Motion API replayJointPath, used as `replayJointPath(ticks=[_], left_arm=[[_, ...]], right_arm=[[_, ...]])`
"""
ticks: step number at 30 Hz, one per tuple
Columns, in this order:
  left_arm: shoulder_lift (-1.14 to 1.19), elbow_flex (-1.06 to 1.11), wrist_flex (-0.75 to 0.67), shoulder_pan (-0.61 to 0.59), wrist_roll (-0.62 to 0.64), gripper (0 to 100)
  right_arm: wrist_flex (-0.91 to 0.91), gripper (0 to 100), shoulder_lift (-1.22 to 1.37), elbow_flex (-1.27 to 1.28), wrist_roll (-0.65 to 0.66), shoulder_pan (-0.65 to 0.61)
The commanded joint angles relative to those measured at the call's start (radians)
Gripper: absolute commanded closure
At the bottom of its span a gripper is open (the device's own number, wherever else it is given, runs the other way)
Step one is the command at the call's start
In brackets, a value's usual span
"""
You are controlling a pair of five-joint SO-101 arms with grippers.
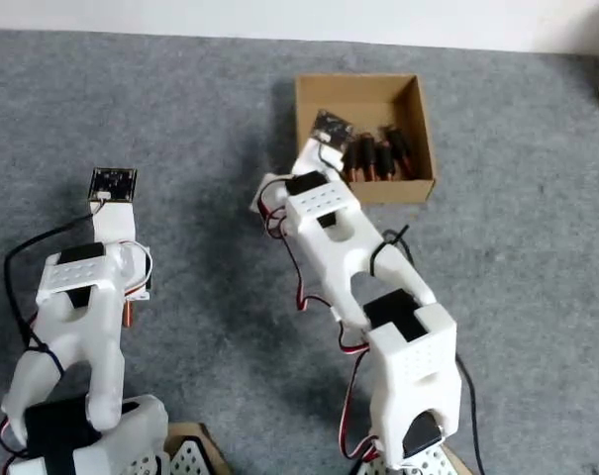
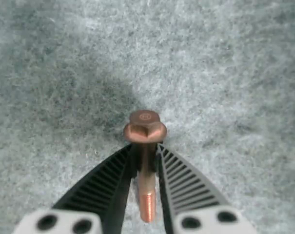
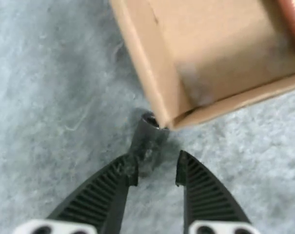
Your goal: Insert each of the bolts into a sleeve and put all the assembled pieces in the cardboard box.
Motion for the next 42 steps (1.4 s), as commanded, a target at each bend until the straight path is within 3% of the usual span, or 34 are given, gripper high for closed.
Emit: replayJointPath(ticks=[1, 23, 28, 42], left_arm=[[-0.041, -0.002, -0.017, -0.002, 0.002, 100], [-0.041, -0.002, -0.017, -0.007, 0.002, 100], [-0.041, -0.002, -0.017, -0.007, 0.002, 100], [-0.041, -0.002, -0.018, -0.007, 0.000, 100]], right_arm=[[-0.024, 86.5, -0.027, 0.012, 0.008, -0.025], [-0.094, 86.8, 0.067, 0.051, 0.009, -0.010], [-0.094, 99.8, 0.071, 0.018, 0.011, 0.018], [-0.062, 99.5, 0.064, 0.021, 0.044, -0.013]])
